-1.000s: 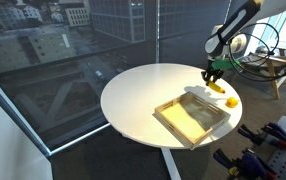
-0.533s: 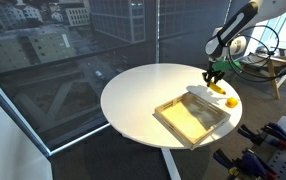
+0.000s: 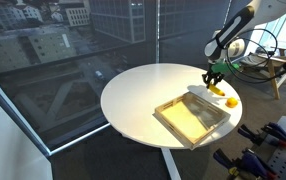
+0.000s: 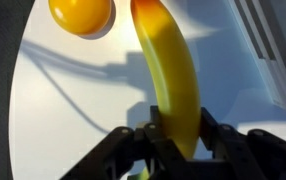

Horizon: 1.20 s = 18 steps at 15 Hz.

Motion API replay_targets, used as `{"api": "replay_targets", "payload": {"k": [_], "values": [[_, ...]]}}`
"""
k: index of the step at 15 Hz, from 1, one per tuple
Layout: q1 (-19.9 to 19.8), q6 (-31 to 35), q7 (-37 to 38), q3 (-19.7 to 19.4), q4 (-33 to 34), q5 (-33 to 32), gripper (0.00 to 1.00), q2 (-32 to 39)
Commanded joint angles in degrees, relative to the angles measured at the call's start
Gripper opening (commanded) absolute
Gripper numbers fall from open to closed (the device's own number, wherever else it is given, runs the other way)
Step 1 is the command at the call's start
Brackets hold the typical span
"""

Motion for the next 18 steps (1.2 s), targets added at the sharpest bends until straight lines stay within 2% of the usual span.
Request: {"api": "replay_targets", "payload": {"k": [1, 12, 18], "values": [[-0.89, -0.84, -0.28, 0.11, 2.08, 2.38, 0.16, 1.35], [-1.34, -0.75, 1.56, -0.88, 2.91, 5.08, 0.16, 2.81], [-0.7, -0.52, 6.03, -1.67, 3.0, 5.8, 0.16, 3.41]]}}
